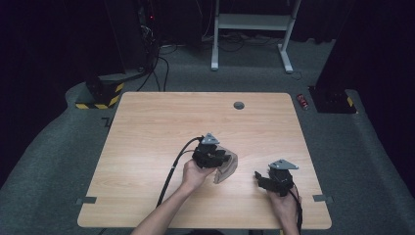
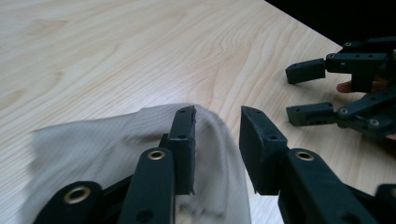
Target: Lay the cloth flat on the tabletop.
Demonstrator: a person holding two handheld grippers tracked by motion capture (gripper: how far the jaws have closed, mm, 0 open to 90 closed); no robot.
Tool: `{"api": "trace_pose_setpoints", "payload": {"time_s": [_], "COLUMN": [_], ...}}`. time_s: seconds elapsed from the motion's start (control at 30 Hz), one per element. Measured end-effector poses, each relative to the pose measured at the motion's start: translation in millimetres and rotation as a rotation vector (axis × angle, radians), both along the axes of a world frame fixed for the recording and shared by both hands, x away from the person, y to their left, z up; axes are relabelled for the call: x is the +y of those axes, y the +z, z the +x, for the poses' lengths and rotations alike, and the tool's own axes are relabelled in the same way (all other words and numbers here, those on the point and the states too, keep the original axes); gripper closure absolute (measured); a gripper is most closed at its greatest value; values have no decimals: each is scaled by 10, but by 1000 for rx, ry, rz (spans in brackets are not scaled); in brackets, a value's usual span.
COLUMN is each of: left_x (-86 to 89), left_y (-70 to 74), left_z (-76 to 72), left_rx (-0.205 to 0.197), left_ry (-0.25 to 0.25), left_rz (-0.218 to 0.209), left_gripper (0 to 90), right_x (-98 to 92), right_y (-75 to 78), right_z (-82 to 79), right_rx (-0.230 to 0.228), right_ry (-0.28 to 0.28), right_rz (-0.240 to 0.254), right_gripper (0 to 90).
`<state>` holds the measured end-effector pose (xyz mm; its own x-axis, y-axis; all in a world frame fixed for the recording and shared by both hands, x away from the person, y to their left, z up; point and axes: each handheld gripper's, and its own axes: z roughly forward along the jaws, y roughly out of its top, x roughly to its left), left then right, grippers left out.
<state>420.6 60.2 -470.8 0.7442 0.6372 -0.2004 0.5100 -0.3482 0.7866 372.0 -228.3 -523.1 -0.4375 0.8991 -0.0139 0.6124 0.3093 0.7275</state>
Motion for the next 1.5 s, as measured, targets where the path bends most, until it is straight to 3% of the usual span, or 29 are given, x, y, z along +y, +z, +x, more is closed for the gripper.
{"api": "trace_pose_setpoints", "payload": {"time_s": [0.07, 0.13, 0.17, 0.2, 0.23, 0.27, 0.33, 0.4, 0.5, 0.6, 0.63, 0.67, 0.73, 0.8, 0.83, 0.9, 0.93, 0.97, 1.0, 1.07, 1.13, 1.17, 1.2, 1.23, 1.3, 1.5], "left_x": [194, 265, 404, 404, 534, 591, 639, 746, 785, 795, 794, 794, 795, 793, 788, 789, 792, 792, 791, 790, 792, 791, 791, 791, 792, 791], "left_y": [-32, -62, -137, -137, -215, -255, -294, -403, -496, -530, -539, -539, -554, -554, -556, -555, -555, -555, -556, -557, -556, -557, -557, -557, -557, -558], "left_z": [-109, -144, -213, -213, -290, -323, -351, -395, -394, -390, -383, -383, -363, -356, -349, -343, -340, -340, -336, -334, -332, -332, -332, -332, -332, -331], "left_rx": [-28, -24, -16, -16, -14, -15, -20, -33, -50, -61, -69, -69, -81, -76, -77, -76, -74, -74, -73, -71, -68, -69, -69, -69, -68, -68], "left_ry": [45, 61, 88, 88, 126, 148, 168, 214, 253, 273, 288, 288, 309, 315, 321, 324, 327, 327, 331, 332, 335, 336, 336, 336, 335, 337], "left_rz": [26, 35, 52, 52, 65, 75, 99, 152, 189, 193, 194, 194, 193, 192, 194, 198, 202, 202, 200, 199, 200, 200, 200, 199, 200, 198], "left_gripper": [627, 607, 599, 589, 580, 572, 557, 539, 514, 498, 484, 479, 449, 439, 416, 408, 391, 386, 379, 370, 362, 361, 361, 360, 360, 358], "right_x": [2, 1, -1, -1, 0, 4, 17, 39, 66, 106, 214, 214, 390, 456, 623, 685, 852, 852, 1001, 1120, 1203, 1232, 1232, 1262, 1247, 1082], "right_y": [2, 2, 4, 4, 6, 5, 7, 7, 22, 32, 84, 84, 189, 226, 286, 300, 327, 327, 341, 347, 343, 336, 336, 320, 321, 427], "right_z": [-8, -9, -11, -11, -16, -15, -19, -3, 7, 14, -1, -1, 0, 14, 64, 84, 147, 147, 212, 274, 332, 356, 356, 391, 391, 254], "right_rx": [-5, -8, -10, -10, -14, -19, -18, -17, -1, 12, 4, 4, -18, -25, -26, -23, -33, -33, -35, -36, -31, -22, -22, 1, 11, -2], "right_ry": [7, 11, 9, 9, 7, 11, 11, 35, 30, 54, 105, 105, 177, 199, 238, 251, 286, 286, 309, 317, 323, 332, 332, 346, 350, 357], "right_rz": [5, 4, 6, 6, 7, 5, 5, 5, 8, 33, 47, 47, 57, 64, 80, 79, 51, 51, 41, 35, 18, 9, 9, -13, -18, -6], "right_gripper": [404, 440, 475, 475, 550, 568, 573, 571, 579, 588, 608, 608, 622, 622, 620, 615, 604, 604, 592, 589, 651, 709, 709, 831, 883, 889]}}
